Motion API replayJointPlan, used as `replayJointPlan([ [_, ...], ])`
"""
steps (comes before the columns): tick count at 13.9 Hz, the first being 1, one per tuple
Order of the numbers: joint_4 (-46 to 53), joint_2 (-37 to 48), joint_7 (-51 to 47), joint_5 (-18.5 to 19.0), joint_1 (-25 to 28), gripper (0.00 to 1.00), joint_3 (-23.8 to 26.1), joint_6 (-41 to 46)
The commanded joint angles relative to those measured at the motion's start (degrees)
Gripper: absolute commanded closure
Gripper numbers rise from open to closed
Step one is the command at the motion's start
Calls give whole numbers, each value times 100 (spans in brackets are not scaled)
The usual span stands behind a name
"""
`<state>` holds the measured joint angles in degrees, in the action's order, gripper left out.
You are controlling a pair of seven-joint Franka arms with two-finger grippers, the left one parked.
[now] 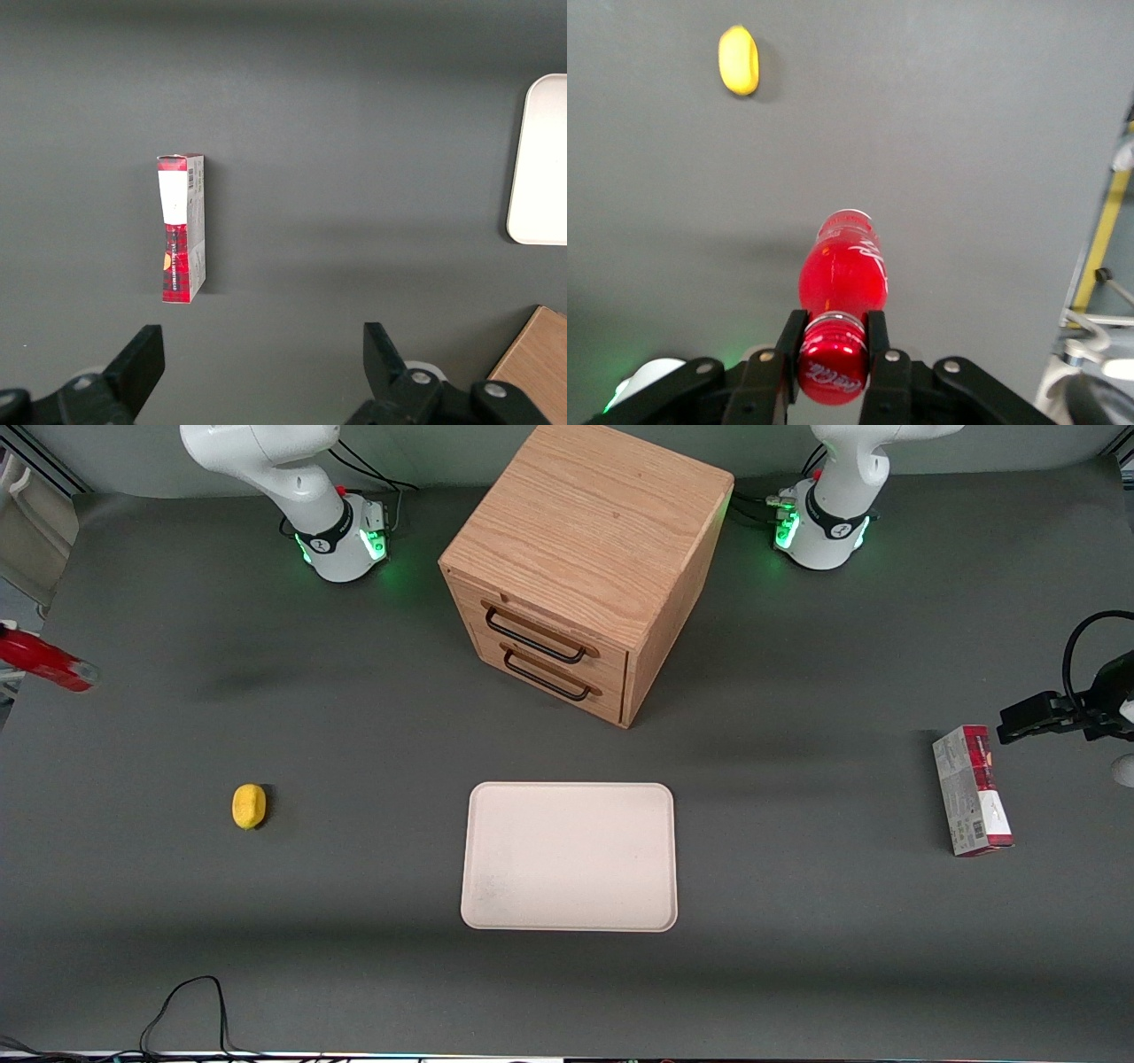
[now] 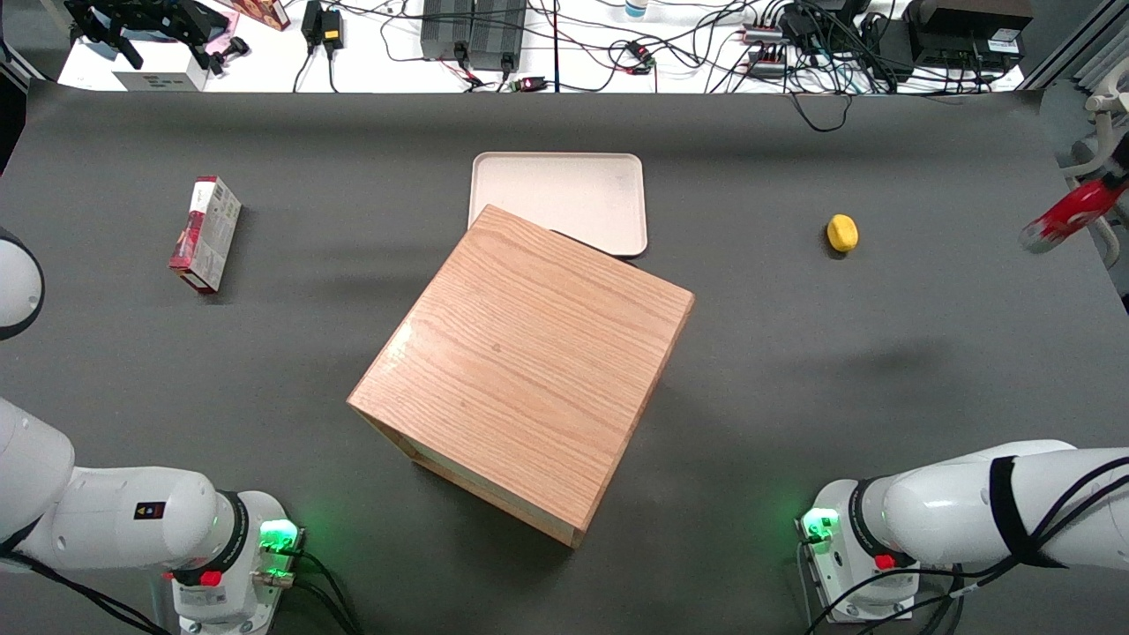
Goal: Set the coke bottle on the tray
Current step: 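Lift the held bottle and carry it toward the white tray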
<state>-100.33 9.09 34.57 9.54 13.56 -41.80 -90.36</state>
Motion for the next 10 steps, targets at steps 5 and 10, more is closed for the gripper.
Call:
replayJointPlan([
  [5, 1681, -564, 15, -601, 638, 76, -65, 933],
  [10, 3630, -2514, -571, -1919, 1202, 79, 153, 1538],
])
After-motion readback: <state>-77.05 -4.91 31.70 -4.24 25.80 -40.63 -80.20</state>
